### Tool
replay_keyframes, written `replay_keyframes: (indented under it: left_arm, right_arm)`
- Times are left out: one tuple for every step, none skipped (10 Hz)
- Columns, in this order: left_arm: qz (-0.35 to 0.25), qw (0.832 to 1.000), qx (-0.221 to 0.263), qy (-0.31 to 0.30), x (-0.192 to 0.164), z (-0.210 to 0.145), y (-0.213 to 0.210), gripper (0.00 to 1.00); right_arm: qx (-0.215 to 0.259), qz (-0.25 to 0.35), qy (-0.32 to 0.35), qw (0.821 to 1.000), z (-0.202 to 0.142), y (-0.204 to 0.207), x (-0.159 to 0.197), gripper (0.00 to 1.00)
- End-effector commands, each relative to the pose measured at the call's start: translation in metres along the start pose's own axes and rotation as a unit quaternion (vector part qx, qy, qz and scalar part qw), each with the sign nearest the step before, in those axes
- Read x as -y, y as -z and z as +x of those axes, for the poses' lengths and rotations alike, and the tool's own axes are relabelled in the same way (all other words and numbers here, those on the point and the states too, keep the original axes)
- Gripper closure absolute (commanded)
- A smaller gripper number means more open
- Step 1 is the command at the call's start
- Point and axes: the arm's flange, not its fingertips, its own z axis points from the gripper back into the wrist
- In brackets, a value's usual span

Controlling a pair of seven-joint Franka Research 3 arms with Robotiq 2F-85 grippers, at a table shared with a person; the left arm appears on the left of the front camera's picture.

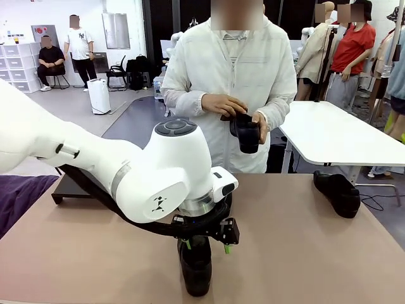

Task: Organize the shoes by placing them on the stand.
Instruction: Place the Shoe from the middle of the table onto the Shoes Stand.

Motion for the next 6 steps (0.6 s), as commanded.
replay_keyframes:
  left_arm:
    - [0.012,0.999,0.004,-0.029,0.009,0.007,0.021,0.00]
    - [0.013,0.999,0.000,-0.043,0.012,0.007,0.035,0.00]
    - [0.026,0.998,0.008,-0.058,0.014,0.007,0.045,0.00]
    - [0.035,0.996,0.018,-0.074,0.015,0.007,0.050,0.00]
    - [0.038,0.995,0.021,-0.089,0.014,0.009,0.052,0.00]
    - [0.043,0.994,0.024,-0.096,0.014,0.010,0.051,0.00]
  right_arm:
    - [-0.002,0.001,-0.006,1.000,-0.001,-0.003,0.001,0.00]
    - [-0.002,0.001,-0.006,1.000,-0.001,-0.003,0.001,0.00]
    - [-0.002,0.001,-0.006,1.000,-0.001,-0.003,0.001,0.00]
    - [-0.002,0.001,-0.006,1.000,-0.001,-0.003,0.001,0.00]
    - [-0.002,0.001,-0.006,1.000,-0.001,-0.003,0.001,0.00]
    - [-0.002,0.001,-0.006,1.000,-0.001,-0.003,0.001,0.00]
